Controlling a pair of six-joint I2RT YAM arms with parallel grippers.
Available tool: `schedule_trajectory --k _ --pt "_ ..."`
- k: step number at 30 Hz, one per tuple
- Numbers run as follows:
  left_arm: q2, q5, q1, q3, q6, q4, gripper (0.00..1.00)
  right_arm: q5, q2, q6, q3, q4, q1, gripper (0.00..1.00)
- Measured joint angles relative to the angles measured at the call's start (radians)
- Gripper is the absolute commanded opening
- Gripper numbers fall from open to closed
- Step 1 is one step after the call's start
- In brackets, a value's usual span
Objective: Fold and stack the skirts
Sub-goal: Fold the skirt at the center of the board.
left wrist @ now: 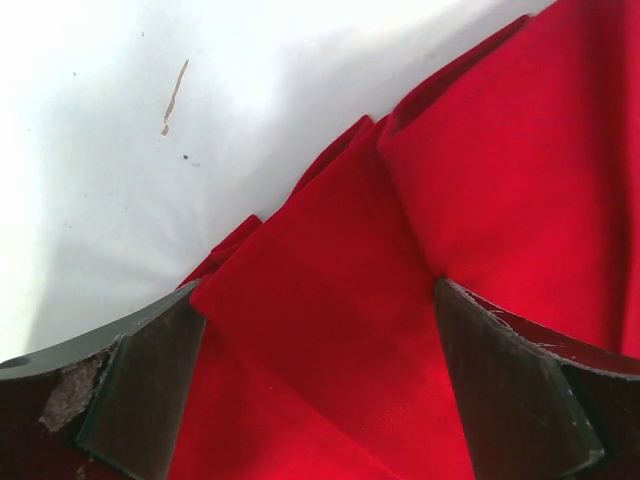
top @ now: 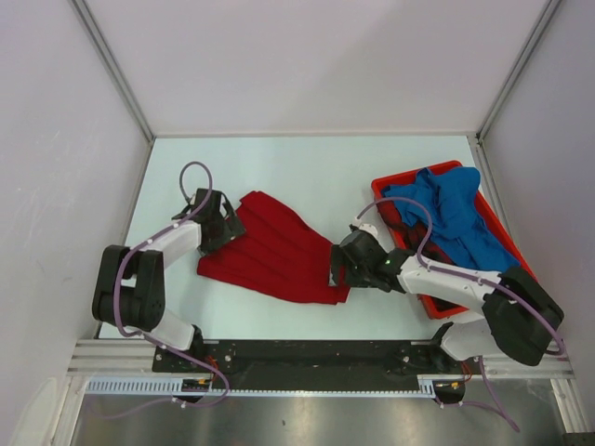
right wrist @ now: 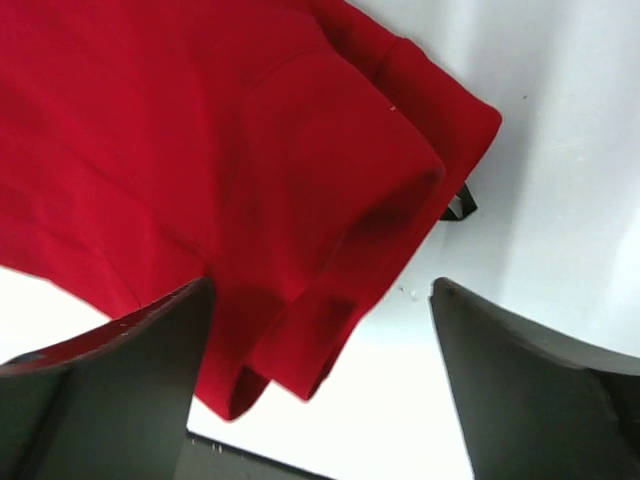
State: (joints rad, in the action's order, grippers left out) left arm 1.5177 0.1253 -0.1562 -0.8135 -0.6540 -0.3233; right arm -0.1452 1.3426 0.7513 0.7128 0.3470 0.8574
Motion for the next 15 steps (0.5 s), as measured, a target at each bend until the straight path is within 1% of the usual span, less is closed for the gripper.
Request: schedule_trajectory --k 2,4,7,8,10,13,15 --pt "0.015 -0.01 0.008 0.0 0.0 0.0 0.97 0.004 0.034 0.018 -0.009 -0.026 -0.001 0.82" --pt "0.019 -0.02 0.014 0.0 0.0 0.002 0.97 0.011 0.066 0.035 -0.019 -0.049 -0.002 0.82" --pt "0.019 -0.027 0.021 0.0 -0.001 0.003 0.96 0.019 0.087 0.05 -0.019 -0.098 -0.004 0.77" --pt "0.019 -0.029 0.021 0.0 -0.001 0.003 0.96 0.019 0.095 0.054 -0.019 -0.116 -0.004 0.72" --pt "0.019 -0.033 0.024 0.0 -0.002 0.003 0.96 0.016 0.114 0.062 -0.017 -0.158 -0.003 0.7" --pt "0.02 -0.037 0.028 0.0 -0.002 0.003 0.96 -0.004 0.141 0.076 -0.013 -0.206 0.002 0.63" --pt "0.02 -0.04 0.029 0.0 -0.002 0.004 0.96 -0.02 0.16 0.085 -0.011 -0.235 0.008 0.53"
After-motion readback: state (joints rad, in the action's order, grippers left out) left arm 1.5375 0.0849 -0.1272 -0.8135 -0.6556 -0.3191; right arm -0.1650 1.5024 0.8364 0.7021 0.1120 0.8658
